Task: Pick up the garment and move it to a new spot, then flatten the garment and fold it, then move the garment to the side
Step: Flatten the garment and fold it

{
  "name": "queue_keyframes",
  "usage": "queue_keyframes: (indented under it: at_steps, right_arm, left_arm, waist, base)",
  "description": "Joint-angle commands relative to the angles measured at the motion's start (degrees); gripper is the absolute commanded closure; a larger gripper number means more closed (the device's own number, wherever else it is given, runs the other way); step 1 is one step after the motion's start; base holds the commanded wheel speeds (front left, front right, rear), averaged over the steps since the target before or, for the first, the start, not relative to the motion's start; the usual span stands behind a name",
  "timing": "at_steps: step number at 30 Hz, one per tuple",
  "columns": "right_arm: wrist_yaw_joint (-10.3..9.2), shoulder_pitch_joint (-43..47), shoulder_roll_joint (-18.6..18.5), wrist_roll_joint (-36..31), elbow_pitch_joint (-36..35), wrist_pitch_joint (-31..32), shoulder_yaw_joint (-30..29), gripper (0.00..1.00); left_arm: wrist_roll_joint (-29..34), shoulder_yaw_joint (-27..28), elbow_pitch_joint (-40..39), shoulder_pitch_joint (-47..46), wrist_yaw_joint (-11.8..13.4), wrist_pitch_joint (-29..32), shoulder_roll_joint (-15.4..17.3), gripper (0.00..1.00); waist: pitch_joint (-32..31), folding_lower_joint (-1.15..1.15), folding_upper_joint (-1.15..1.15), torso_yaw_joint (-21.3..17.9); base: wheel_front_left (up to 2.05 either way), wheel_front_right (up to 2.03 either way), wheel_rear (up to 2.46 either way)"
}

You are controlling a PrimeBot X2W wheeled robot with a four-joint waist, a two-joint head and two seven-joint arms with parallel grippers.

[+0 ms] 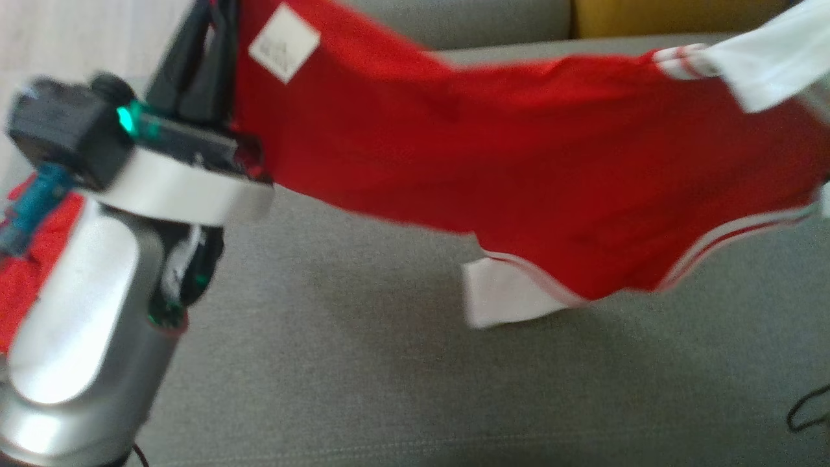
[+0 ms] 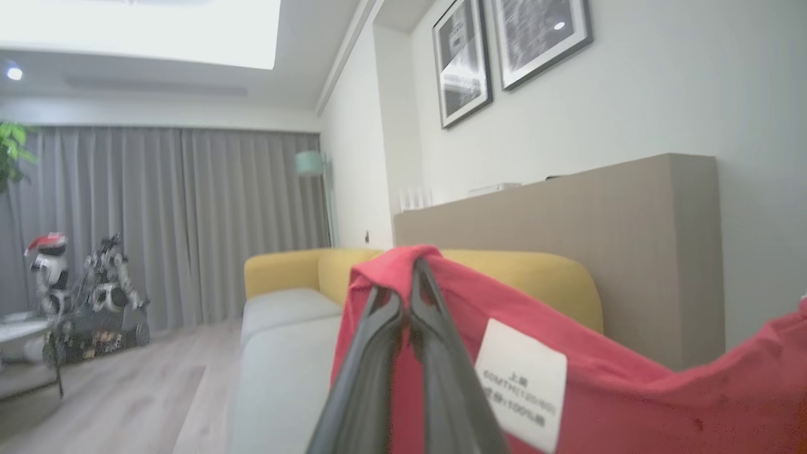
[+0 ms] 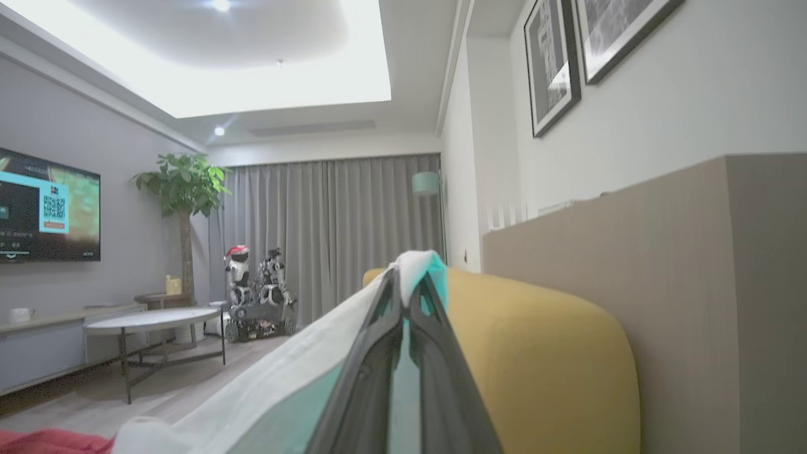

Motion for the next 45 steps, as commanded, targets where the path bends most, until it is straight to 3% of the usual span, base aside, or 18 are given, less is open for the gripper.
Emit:
queue_keyframes:
  at_steps: [1, 10, 21, 28, 36, 45]
  right_arm:
    - [-0.04, -3.60, -1.35, -0.40, -2.40, 1.11, 0.47, 1.00]
    - [-0.04, -7.98, -2.62, 0.26, -1.15, 4.09, 1.43, 1.00]
    - [-0.04, -14.91, -3.13, 1.96, 5.37, 6.05, 3.25, 1.00]
    - [-0.04, -32.77, -4.02, 3.71, 21.80, 2.45, 6.85, 1.00]
    - [-0.04, -54.47, -3.27, 4.32, 44.09, -7.95, 12.70, 1.00]
    - [-0.04, -66.07, 0.34, 5.18, 68.12, -13.39, 18.03, 1.00]
  left_arm:
    - [0.71, 3.21, -3.25, -4.68, 0.45, 1.37, 2.58, 1.00]
    - [0.15, 3.79, -6.45, -5.90, 1.31, 5.87, 4.01, 1.00]
    - [-2.65, 4.11, -1.70, -7.10, 0.43, 6.51, 3.28, 1.00]
    - [-4.11, 3.87, 11.80, -19.34, -3.56, 3.97, 0.14, 1.00]
    - [-4.10, 4.23, 33.10, -36.84, -8.41, -3.38, -3.90, 1.00]
    - [-4.75, 4.35, 56.33, -44.90, -11.29, -6.45, -8.80, 1.00]
  waist:
    - [-2.22, 0.00, 0.00, 1.34]
    - [-4.74, 0.00, 0.00, 1.76]
    - [-2.41, 0.00, 0.00, 1.77]
    - [3.56, 0.00, 0.00, 1.48]
    - [10.17, 0.00, 0.00, 1.51]
    - [16.66, 0.00, 0.00, 0.74]
  base:
    - [0.00, 0.00, 0.00]
    - [0.00, 0.00, 0.00]
    - [0.00, 0.00, 0.00]
    - [0.00, 0.00, 0.00]
    - [0.00, 0.00, 0.00]
    - [0.00, 0.00, 0.00]
